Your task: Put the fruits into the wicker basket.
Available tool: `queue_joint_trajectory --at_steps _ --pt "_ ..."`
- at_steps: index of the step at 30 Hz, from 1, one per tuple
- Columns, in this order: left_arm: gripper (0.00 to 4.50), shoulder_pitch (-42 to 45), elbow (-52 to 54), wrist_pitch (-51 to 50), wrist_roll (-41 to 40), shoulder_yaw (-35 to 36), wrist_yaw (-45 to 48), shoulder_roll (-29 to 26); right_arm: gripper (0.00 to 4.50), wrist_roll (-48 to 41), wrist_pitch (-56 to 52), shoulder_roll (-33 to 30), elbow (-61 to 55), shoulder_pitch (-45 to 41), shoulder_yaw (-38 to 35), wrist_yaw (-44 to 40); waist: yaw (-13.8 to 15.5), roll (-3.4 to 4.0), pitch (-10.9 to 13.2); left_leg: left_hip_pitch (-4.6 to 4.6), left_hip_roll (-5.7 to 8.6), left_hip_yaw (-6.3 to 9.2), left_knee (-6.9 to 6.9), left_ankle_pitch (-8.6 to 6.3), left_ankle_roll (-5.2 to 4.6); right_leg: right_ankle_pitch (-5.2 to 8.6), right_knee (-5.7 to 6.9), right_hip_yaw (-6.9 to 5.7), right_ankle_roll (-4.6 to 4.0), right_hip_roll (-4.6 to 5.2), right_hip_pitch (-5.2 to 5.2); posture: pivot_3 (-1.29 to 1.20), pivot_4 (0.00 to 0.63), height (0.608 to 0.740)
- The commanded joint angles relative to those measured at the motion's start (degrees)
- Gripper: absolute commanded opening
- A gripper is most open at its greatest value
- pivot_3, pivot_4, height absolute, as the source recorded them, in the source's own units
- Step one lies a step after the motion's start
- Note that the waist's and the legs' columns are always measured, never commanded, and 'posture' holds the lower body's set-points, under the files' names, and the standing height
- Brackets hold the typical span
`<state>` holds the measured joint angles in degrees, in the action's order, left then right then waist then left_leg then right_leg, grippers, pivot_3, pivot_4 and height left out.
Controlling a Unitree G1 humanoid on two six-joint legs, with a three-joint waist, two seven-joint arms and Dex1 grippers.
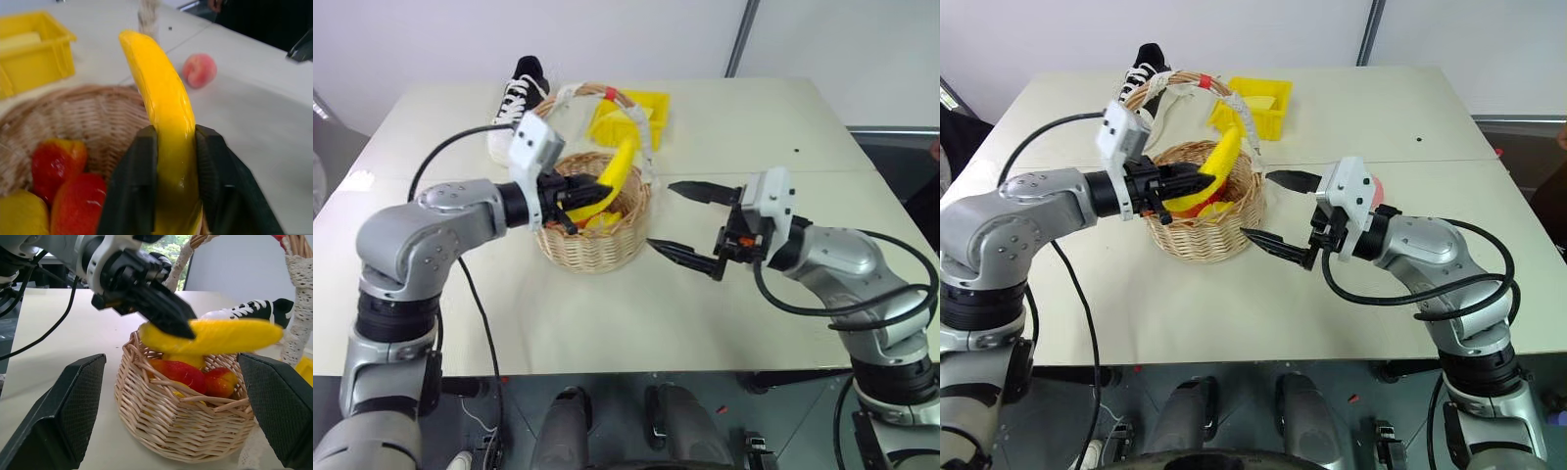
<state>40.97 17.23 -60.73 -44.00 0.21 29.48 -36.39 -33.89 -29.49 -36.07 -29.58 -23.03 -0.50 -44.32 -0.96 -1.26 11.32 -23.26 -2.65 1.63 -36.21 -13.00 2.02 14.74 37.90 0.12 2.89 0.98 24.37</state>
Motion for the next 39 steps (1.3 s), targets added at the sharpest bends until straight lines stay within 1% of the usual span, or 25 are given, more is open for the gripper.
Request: queue_joint_trajectory --at_steps 1,3,7,11,14,15,19,22,27,35,38,39 --pt "2.78 1.5 0.0 0.0 2.1 0.4 -1.1 0.1 4.5 -0.4 0.8 -0.1 -2.5 0.2 -1.5 0.4 0.0 0.0 0.0 0.01 -0.01 0.0 0.0 0.0 0.0 0.0 0.0 0.0 -0.01 -0.02 0.0 0.0 0.15 0.74" --pt "3.77 1.7 0.1 0.1 2.2 1.3 -1.4 0.4 4.5 -0.1 0.9 -0.4 -2.1 0.6 -1.7 0.3 0.1 0.0 0.0 0.01 -0.03 0.0 0.0 0.0 0.0 0.0 0.0 0.0 -0.01 -0.03 0.0 0.0 0.15 0.74" --pt "3.77 0.4 2.4 0.4 -0.8 4.8 0.0 0.9 4.5 1.4 1.6 -0.9 1.5 0.7 -2.5 0.4 0.1 0.0 0.0 0.0 -0.03 0.0 0.0 0.0 0.0 -0.01 0.0 0.0 -0.02 -0.03 0.0 0.0 0.15 0.74" --pt "3.77 -7.8 9.5 6.9 -6.5 11.2 10.5 -1.3 4.5 12.1 5.8 -1.5 15.8 -2.2 -1.5 5.5 -0.3 0.0 0.0 0.05 -0.04 -0.08 0.01 0.0 0.0 -0.01 0.0 0.07 -0.05 -0.03 0.0 0.0 0.15 0.74" --pt "3.77 -14.0 11.0 10.0 -8.4 13.9 15.8 -2.8 4.5 17.7 8.9 0.0 26.7 -5.9 -0.6 9.0 0.0 0.02 0.0 0.14 -0.07 -0.25 0.04 0.0 0.0 -0.02 0.04 0.27 -0.13 -0.05 0.04 0.0 0.15 0.74" --pt "3.77 -15.3 11.0 10.6 -8.9 14.5 16.5 -2.9 4.5 18.9 9.8 0.6 29.3 -6.9 -0.5 9.8 0.0 0.02 0.0 0.15 -0.07 -0.25 0.03 0.0 0.0 -0.02 0.06 0.31 -0.15 -0.07 0.05 0.0 0.15 0.74" --pt "3.77 -23.2 12.6 15.7 -7.4 14.8 20.1 -2.8 4.5 24.4 11.5 4.0 45.1 -14.3 -1.8 18.7 -0.2 0.04 0.0 0.18 -0.08 -0.4 0.01 0.0 0.0 -0.04 0.07 0.52 -0.27 -0.11 0.08 0.0 0.15 0.74" --pt "3.77 -25.3 13.6 17.5 -7.8 14.5 19.9 -2.2 4.5 25.7 11.8 5.1 51.5 -17.0 -2.5 21.0 0.1 0.02 0.0 0.2 -0.08 -0.53 0.01 0.0 0.0 -0.06 0.07 0.66 -0.24 -0.11 0.11 0.0 0.15 0.74" --pt "3.77 -25.7 13.5 19.2 -7.3 13.9 18.9 -2.1 4.5 24.5 7.0 5.9 55.1 -18.2 -4.1 21.7 0.2 0.02 0.0 0.16 -0.08 -0.56 0.01 0.0 -0.01 -0.08 0.04 0.69 -0.19 -0.11 0.11 0.0 0.15 0.74" --pt "3.77 -24.8 12.3 20.4 -6.8 12.7 18.8 -2.4 4.5 24.0 1.8 6.4 54.7 -17.5 -5.3 22.4 -0.2 0.03 0.0 0.27 -0.13 -0.59 0.04 -0.02 -0.03 -0.09 0.08 0.76 -0.19 -0.19 0.12 0.0 0.15 0.74" --pt "3.84 -24.2 11.8 20.7 -6.5 12.2 19.0 -2.3 3.61 23.8 1.4 6.8 53.6 -16.9 -5.9 22.4 -0.2 0.03 0.0 0.27 -0.13 -0.6 0.05 -0.02 -0.03 -0.09 0.08 0.77 -0.18 -0.21 0.12 0.0 0.15 0.74" --pt "3.84 -24.1 11.6 20.8 -6.5 12.1 19.1 -2.3 3.16 24.1 1.6 6.7 53.3 -16.8 -5.8 22.6 -0.2 0.03 0.0 0.27 -0.14 -0.6 0.05 -0.02 -0.03 -0.09 0.08 0.77 -0.18 -0.21 0.12 0.0 0.15 0.74"
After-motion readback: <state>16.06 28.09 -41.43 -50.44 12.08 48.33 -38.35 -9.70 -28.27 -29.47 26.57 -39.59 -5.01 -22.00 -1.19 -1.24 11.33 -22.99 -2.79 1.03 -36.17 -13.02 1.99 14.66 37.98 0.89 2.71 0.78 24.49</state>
